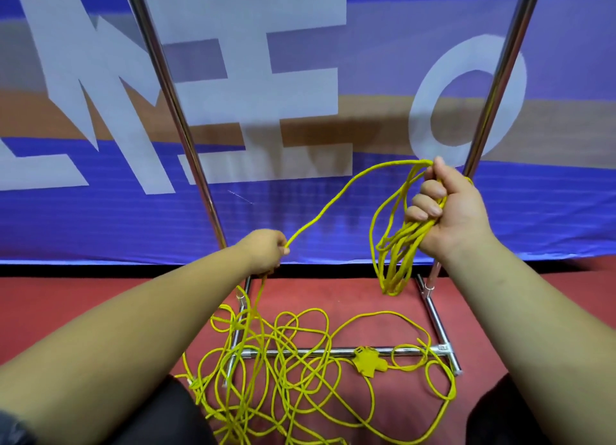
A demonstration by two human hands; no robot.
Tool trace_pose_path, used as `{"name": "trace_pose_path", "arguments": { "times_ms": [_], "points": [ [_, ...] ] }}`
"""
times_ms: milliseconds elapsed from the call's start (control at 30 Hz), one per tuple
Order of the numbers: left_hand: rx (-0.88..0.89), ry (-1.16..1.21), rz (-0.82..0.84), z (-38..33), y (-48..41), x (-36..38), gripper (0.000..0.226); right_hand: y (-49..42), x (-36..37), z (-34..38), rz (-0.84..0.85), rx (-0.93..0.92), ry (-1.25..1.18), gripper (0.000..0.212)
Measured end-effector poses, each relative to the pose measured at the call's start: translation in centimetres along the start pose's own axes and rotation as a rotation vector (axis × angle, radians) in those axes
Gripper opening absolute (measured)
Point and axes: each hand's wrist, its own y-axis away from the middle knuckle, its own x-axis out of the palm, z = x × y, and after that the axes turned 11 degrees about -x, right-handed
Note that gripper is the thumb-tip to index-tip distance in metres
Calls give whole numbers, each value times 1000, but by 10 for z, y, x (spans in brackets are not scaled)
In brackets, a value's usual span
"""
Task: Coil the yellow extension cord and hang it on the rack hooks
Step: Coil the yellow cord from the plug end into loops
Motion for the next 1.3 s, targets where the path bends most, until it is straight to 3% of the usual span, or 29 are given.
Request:
{"name": "trace_pose_path", "arguments": {
  "times_ms": [167, 333, 400, 467, 567, 667, 800, 1100, 1300],
  "points": [
    [199, -104, -338, -14, 15, -25, 25, 1, 4, -13, -17, 48, 93, 27],
    [267, 9, -478, -23, 33, -51, 24, -2, 3, -26, -13, 143, 275, 24],
    [244, 42, -427, -25, 38, -58, 23, -4, 1, -32, -16, 190, 381, 22],
    [210, 5, -265, -24, 44, -60, 22, -6, -2, -37, 3, 237, 504, 20],
    [186, -267, -59, -16, 46, -52, 21, -6, -4, -44, 53, 305, 679, 18],
    [146, -400, -7, -1, 38, -43, 24, -4, -1, -48, 95, 368, 746, 16],
    [77, -415, 14, 20, 24, -45, 21, -3, 5, -52, 129, 461, 625, 17],
    [83, -363, 115, 41, 23, -52, 12, 5, 17, -62, 106, 425, 490, 20],
    [248, 7, 144, -6, 54, -54, 17, 11, 13, -87, 120, 301, 599, 19]
  ]
}}
